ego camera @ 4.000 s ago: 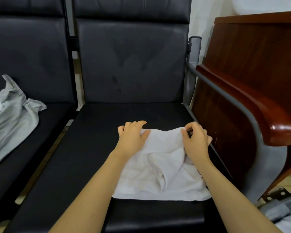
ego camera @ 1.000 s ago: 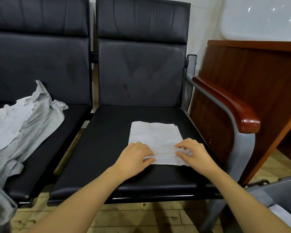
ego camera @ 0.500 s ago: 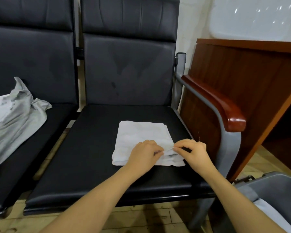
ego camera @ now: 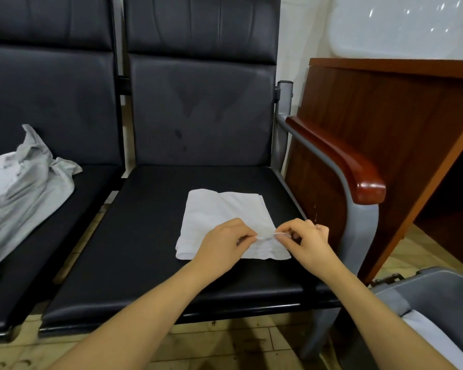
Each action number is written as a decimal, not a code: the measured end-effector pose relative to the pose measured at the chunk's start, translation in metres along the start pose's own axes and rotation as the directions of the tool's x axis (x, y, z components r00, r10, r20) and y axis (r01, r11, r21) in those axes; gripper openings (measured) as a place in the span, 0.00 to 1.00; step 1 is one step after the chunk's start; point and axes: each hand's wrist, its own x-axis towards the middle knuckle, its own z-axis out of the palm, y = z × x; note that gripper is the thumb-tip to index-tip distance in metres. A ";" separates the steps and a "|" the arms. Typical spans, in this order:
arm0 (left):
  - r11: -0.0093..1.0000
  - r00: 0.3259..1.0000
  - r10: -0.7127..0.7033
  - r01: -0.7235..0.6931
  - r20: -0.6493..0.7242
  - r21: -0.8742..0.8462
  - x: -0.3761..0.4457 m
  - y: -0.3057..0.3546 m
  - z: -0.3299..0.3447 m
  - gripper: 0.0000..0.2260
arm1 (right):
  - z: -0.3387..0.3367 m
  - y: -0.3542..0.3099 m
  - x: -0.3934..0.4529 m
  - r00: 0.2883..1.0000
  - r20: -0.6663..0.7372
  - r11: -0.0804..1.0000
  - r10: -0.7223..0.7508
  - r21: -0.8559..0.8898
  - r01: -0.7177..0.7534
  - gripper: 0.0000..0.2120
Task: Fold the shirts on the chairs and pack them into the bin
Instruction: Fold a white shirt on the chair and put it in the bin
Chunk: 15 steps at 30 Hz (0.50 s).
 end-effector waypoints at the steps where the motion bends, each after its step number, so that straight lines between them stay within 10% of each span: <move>1: 1.000 1.000 -0.008 0.008 -0.005 -0.005 0.000 0.001 -0.001 0.07 | 0.000 0.001 0.001 0.999 0.047 0.999 0.025 0.036 -0.026 0.02; 8: 0.998 0.998 0.054 -0.053 -0.044 0.029 0.001 -0.001 -0.002 0.07 | -0.003 0.006 0.001 0.993 -0.043 0.940 0.110 0.329 -0.090 0.07; 15: 0.965 0.974 0.219 -0.208 -0.054 0.160 0.000 -0.002 -0.004 0.11 | -0.012 0.000 0.001 0.982 -0.188 0.970 0.028 0.244 0.019 0.08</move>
